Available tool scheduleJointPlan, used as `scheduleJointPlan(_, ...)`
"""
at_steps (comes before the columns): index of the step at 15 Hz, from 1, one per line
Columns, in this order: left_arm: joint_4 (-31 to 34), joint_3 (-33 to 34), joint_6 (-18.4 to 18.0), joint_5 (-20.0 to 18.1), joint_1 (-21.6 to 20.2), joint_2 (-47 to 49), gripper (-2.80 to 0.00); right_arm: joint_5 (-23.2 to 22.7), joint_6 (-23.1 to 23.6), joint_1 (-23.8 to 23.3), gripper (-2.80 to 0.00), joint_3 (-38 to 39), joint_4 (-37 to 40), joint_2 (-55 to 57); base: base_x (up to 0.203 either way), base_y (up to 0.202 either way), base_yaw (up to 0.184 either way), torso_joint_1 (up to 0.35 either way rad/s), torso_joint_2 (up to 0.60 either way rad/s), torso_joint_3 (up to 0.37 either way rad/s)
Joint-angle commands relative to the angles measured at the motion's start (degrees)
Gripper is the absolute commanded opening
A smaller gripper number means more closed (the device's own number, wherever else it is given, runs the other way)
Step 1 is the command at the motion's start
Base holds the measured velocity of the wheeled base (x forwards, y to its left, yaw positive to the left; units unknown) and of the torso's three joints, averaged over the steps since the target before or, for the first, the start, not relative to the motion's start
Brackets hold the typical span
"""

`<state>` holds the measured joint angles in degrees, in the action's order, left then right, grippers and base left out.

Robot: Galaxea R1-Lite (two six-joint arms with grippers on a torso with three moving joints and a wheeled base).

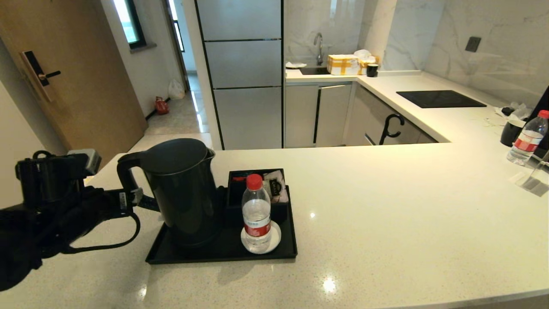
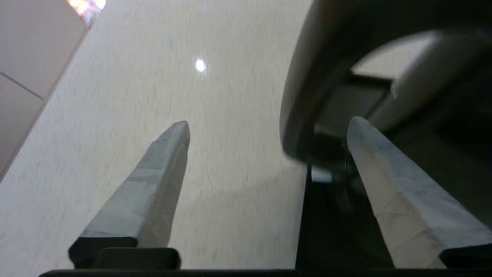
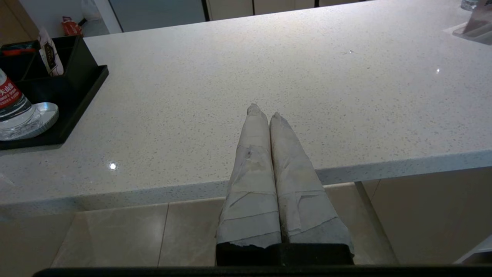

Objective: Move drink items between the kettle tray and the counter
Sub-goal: Pick up the kettle

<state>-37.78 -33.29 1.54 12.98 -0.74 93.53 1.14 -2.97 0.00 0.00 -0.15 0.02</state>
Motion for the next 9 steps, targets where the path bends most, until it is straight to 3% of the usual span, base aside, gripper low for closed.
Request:
scheduleJointPlan(1,-2.12,-0.46,0.05,0.36,-0.01,4.14,0.00,0.00,-0.01,0.00,-2.80,0.00,-0.02,0.06,0.000,0.000,0.000,0.000,0.00,0.000)
scheduleJointPlan(6,-3.29,-1.42,0.03,0.56,-0.05,4.83,0.00,0.00,-0.01,0.00,-2.80,-0.01,-0.02,0.06,0.000,0.000,0.000,0.000,0.00,0.000)
scheduleJointPlan(9,-10.65,-0.63,-2.50,0.65,-0.14,6.49,0.00,0.00,-0.01,0.00,-2.80,-0.09,-0.02,0.06,0.000,0.000,0.000,0.000,0.00,0.000)
